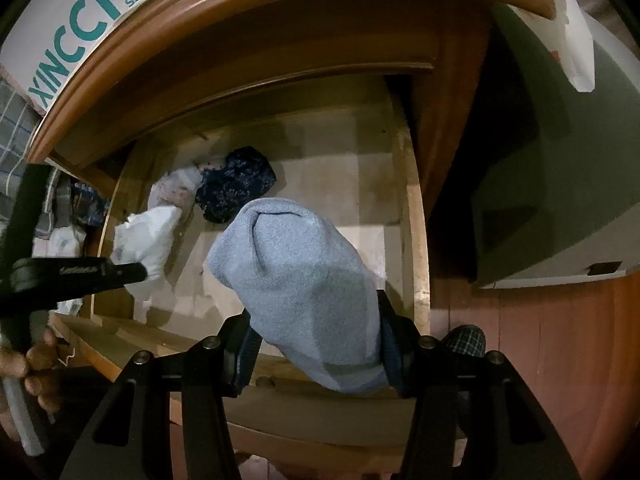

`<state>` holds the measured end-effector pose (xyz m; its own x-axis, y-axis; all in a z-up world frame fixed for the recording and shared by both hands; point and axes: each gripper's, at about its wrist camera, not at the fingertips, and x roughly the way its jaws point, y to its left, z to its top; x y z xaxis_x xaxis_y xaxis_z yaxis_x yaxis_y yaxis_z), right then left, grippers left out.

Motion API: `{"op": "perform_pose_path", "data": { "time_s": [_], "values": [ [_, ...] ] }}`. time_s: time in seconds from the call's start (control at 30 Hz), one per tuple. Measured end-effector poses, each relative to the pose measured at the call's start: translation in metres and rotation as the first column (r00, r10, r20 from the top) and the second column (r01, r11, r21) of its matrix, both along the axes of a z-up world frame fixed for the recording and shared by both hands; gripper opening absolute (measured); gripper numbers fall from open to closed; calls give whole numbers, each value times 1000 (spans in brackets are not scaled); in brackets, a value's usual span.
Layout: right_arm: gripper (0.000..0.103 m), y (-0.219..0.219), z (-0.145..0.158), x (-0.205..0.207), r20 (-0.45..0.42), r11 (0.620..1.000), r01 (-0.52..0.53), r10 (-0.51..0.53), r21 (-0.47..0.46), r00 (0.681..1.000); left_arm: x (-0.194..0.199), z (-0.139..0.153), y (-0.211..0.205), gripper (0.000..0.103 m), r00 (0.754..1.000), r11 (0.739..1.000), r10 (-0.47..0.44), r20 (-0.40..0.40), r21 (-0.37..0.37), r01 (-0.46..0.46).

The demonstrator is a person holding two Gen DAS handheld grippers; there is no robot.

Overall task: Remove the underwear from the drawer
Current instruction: 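Grasp the pale blue cloth with the left gripper and lift it, then carry the pale blue cloth into the white box and open the left gripper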

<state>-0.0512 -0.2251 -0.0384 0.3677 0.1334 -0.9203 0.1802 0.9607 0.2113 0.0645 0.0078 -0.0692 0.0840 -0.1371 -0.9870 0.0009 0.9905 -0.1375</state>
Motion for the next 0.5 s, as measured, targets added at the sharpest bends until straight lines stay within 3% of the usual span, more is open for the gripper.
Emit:
{"op": "perform_pose_path", "data": {
  "time_s": [0.23, 0.5],
  "values": [
    [48, 2, -2, 1, -2, 1000, -6, 6, -11, 1000, -23, 35, -4, 20, 987, 992, -111, 115, 65, 104],
    [48, 2, -3, 1, -5, 1000, -10, 10, -18, 1000, -50, 90, -3, 20, 939, 966, -240, 246, 156, 206]
  ]
}}
